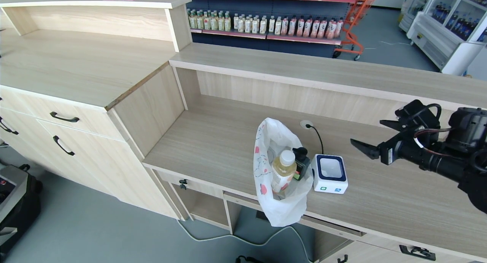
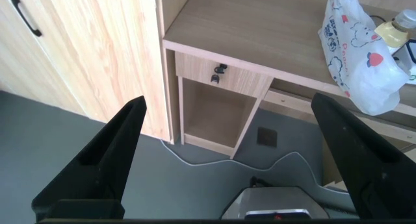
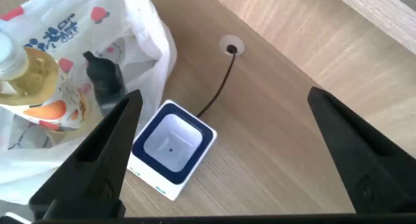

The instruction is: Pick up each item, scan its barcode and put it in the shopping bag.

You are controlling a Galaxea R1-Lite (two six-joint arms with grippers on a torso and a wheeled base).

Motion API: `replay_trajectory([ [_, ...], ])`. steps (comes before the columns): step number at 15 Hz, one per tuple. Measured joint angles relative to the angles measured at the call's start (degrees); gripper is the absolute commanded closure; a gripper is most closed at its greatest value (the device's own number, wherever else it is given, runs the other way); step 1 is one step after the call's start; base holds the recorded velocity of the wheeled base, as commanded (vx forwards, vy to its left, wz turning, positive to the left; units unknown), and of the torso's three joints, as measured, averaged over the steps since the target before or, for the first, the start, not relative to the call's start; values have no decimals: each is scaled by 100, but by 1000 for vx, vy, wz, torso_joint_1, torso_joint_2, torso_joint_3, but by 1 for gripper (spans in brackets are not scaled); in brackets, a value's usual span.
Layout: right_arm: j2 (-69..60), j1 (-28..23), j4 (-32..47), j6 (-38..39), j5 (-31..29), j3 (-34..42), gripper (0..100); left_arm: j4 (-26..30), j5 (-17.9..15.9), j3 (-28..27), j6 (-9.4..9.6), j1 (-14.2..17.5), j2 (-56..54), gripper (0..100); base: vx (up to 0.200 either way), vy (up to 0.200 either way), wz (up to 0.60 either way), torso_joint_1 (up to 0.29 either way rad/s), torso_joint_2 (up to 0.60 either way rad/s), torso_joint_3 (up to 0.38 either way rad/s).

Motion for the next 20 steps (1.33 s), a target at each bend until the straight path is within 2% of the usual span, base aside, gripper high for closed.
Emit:
replay_trajectory([
  [3, -617, -254, 674, -132, -1048, 61, 0, 2, 0, 0, 0, -5, 0, 0, 0, 0, -600, 2, 4, 5],
  [7, -1251, -362, 1007, -113, -1883, 44, 0, 0, 0, 0, 0, 0, 0, 0, 0, 0, -600, 4, 2, 6],
  [9, -1493, -395, 1498, 254, -2300, 66, 0, -1, -1, 0, 0, 2, 0, 0, 0, 0, 0, 0, 0, 0],
  [11, -1786, -444, 1690, 935, -2383, 184, 0, 0, -1, 0, 0, -2, 0, 0, 0, 0, 0, 0, 0, 0],
  [13, -2130, -458, 1684, 1278, -2471, 607, 0, 0, -1, 0, 0, 6, 0, 0, 0, 0, 0, 0, 0, 0],
  [16, -2907, -469, 1681, 1497, -2801, 1596, 0, -1, -1, 0, 0, 5, 0, 0, 0, 0, 0, 0, 0, 0],
  [20, -4156, -457, 1686, 1642, -2889, 2559, 0, 0, -1, 0, 0, 2, 0, 0, 0, 0, 0, 0, 0, 0],
])
